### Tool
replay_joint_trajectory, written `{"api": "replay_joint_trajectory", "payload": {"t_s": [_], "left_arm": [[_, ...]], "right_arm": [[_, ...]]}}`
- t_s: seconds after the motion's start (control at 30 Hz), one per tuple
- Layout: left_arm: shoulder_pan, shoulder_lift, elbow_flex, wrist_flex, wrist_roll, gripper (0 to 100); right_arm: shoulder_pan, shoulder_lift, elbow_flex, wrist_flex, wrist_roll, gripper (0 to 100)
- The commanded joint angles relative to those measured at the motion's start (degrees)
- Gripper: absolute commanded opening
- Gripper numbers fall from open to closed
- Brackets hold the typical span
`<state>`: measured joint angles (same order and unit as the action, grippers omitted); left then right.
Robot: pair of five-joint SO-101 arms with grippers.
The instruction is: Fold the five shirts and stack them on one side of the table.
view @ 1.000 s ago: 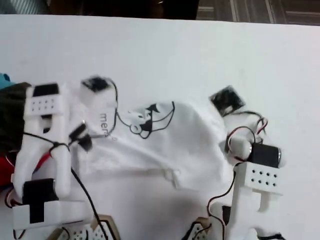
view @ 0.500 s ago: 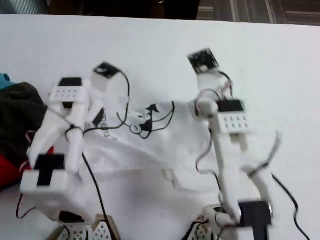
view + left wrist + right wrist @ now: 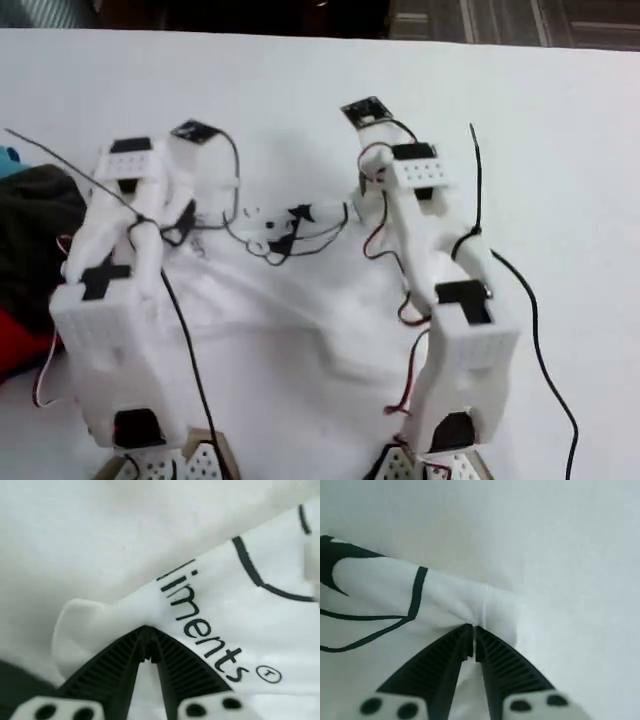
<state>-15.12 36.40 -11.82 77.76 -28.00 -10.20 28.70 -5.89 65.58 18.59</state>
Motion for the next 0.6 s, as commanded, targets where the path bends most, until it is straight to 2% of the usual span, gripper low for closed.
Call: {"api": "replay_joint_trajectory", "payload": {"t_s": [0.0,0.17,0.4,0.57], "left_arm": [[-3.4,5.0,-10.4,2.9,0.8,2],[-2.8,11.6,-22.5,10.6,2.8,2],[-1.6,13.6,-36.6,23.5,2.7,2],[0.0,11.5,-37.7,24.8,2.8,2]], "right_arm": [[3.9,3.3,-6.7,2.2,0.0,2.2],[4.7,4.4,-14.6,5.8,0.1,2.2],[1.5,4.4,-28.6,18.2,0.0,2.2],[1.7,2.5,-33.7,24.9,0.0,2.2]]}}
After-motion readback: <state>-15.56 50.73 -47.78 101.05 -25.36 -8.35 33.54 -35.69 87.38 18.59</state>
